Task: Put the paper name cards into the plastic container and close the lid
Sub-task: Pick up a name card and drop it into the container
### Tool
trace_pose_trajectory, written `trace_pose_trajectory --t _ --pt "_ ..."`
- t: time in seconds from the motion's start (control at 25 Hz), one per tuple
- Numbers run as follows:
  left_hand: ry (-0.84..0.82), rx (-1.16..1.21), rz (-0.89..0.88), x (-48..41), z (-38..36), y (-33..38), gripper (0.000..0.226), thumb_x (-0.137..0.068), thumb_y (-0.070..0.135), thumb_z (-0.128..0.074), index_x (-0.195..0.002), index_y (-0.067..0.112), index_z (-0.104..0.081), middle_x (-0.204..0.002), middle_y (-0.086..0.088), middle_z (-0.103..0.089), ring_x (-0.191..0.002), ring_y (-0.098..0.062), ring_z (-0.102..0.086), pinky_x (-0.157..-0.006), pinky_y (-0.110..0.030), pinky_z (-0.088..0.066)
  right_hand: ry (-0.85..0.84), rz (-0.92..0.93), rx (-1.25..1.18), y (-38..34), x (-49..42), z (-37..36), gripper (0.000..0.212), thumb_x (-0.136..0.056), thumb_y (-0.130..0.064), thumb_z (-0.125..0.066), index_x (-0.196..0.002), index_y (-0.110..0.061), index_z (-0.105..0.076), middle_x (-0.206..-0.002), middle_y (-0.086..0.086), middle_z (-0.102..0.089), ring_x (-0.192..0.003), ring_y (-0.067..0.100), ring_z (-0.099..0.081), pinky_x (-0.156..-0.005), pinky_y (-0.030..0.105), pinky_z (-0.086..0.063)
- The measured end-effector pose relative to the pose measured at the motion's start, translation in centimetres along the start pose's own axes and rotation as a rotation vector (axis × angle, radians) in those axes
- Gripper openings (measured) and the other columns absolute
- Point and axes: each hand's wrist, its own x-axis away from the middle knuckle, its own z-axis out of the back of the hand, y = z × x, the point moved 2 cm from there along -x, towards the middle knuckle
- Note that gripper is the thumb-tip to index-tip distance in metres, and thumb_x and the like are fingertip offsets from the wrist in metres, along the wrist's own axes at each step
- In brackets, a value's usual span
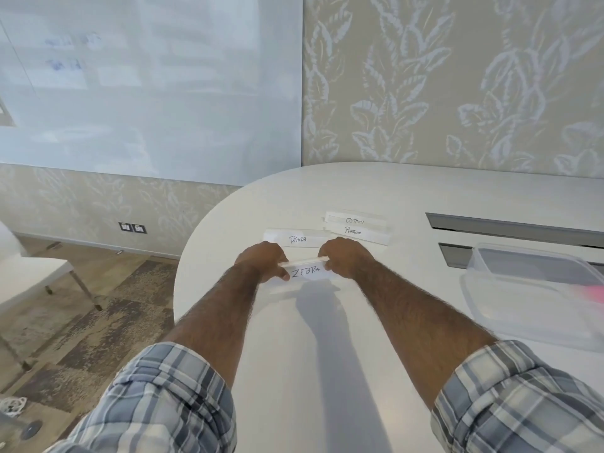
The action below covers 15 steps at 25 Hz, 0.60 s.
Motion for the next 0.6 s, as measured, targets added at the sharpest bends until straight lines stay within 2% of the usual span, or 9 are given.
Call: trace_pose_trajectory --t 0.08,0.2,0.36,0.6 --pt "0.016 -0.012 -0.034 0.1 1.2 1.4 0.049 -0.073 0.042 -0.081 -0.12 0.031 -0.07 -0.114 0.011 -0.07 -0.103 -0.017 -0.063 -0.079 -0.031 -0.048 0.034 -0.024 0.017 0.7 1.0 1.6 0.034 -0.089 -0.02 -0.06 -0.123 -0.023 -0.062 -0.126 0.0 -0.062 -0.118 0.023 -0.056 -0.094 0.035 -0.044" --pt "0.044 -0.037 -0.102 0.2 2.6 4.3 0.045 -0.074 0.042 -0.08 -0.117 0.033 -0.072 -0.107 0.008 -0.072 -0.098 -0.018 -0.064 -0.077 -0.03 -0.049 0.075 -0.074 0.048 2.3 2.9 3.7 0.032 -0.09 -0.02 -0.06 -0.122 -0.024 -0.063 -0.125 0.001 -0.062 -0.117 0.023 -0.056 -0.094 0.035 -0.044" --pt "0.07 -0.047 -0.183 0.1 3.5 8.8 0.043 -0.074 0.042 -0.08 -0.115 0.033 -0.072 -0.107 0.007 -0.072 -0.101 -0.02 -0.065 -0.078 -0.03 -0.05 0.112 -0.156 0.062 5.1 6.0 6.2 0.034 -0.089 -0.02 -0.062 -0.123 -0.024 -0.063 -0.123 0.004 -0.063 -0.113 0.025 -0.059 -0.093 0.035 -0.046" --pt "0.089 -0.066 -0.304 -0.2 4.0 18.4 0.042 -0.074 0.041 -0.079 -0.116 0.037 -0.073 -0.101 0.008 -0.071 -0.093 -0.019 -0.063 -0.069 -0.028 -0.043 0.168 -0.259 0.089 12.1 11.9 9.6 0.03 -0.087 -0.022 -0.063 -0.116 -0.025 -0.066 -0.114 0.002 -0.067 -0.105 0.024 -0.062 -0.088 0.035 -0.049"
